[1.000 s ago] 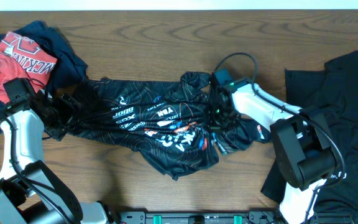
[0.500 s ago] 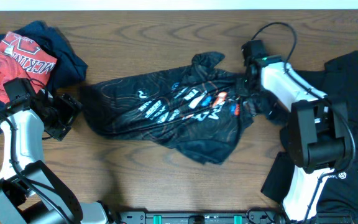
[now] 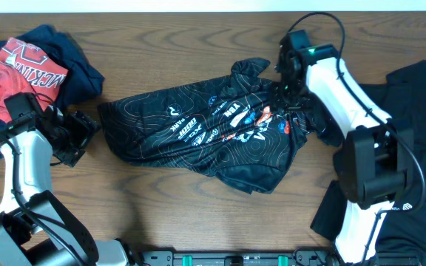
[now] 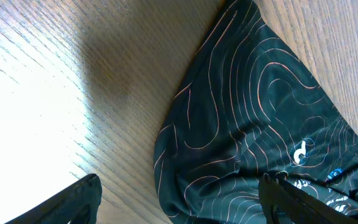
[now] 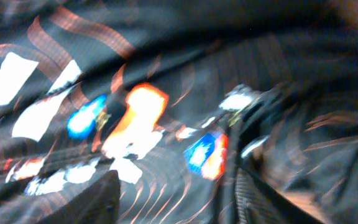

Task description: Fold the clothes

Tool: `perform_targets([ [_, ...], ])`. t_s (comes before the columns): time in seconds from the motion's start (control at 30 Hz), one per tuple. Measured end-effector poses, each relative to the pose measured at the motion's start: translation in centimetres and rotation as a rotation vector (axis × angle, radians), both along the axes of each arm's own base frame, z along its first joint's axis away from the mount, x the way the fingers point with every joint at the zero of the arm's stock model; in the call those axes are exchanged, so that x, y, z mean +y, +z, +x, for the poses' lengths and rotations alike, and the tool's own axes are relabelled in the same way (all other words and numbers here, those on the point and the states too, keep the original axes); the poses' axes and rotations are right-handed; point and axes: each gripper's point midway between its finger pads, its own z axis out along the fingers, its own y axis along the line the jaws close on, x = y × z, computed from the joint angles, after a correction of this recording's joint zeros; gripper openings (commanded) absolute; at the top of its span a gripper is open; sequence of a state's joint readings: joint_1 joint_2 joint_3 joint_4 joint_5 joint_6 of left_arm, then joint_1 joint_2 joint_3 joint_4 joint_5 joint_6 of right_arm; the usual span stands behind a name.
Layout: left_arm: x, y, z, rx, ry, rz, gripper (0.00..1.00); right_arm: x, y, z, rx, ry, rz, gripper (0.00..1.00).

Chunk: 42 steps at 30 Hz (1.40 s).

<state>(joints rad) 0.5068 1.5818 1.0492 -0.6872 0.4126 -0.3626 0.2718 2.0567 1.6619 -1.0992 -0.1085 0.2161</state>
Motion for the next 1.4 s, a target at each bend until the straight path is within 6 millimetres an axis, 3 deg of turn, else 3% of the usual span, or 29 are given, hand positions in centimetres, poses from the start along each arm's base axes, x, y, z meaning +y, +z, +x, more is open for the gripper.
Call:
perform_targets([
  [0.13,0.0,0.0,0.0,-0.002,0.000,0.001,0.82,2.9,2.2,-2.9,0.023,0.083,0.015,0.59],
  [0.3,0.0,0.0,0.0,-0.002,0.000,0.001,0.82,8.7,5.0,-7.4,0.013,0.255,0.038,0.63],
  [0.37,0.0,0.0,0.0,-0.002,0.000,0.001,0.82,11.1,4.7,-8.9,0.004,0.314,0.051,0.63],
  [0.47,0.0,0.0,0.0,-0.002,0.000,0.001,0.82,13.0,2.1,-12.0,0.047,0.368,0.045,0.63],
  [0.6,0.0,0.0,0.0,-0.002,0.000,0.001,0.82,12.0,-1.7,-16.1,0.174,0.377,0.013,0.61],
  [0.73,0.0,0.0,0.0,-0.002,0.000,0.001,0.82,10.4,-3.4,-18.0,0.248,0.356,-0.013,0.59],
  [1.4,-0.1,0.0,-0.1,0.004,0.000,-0.003,0.82,10.2,-5.9,-20.5,0.319,0.343,0.045,0.61],
])
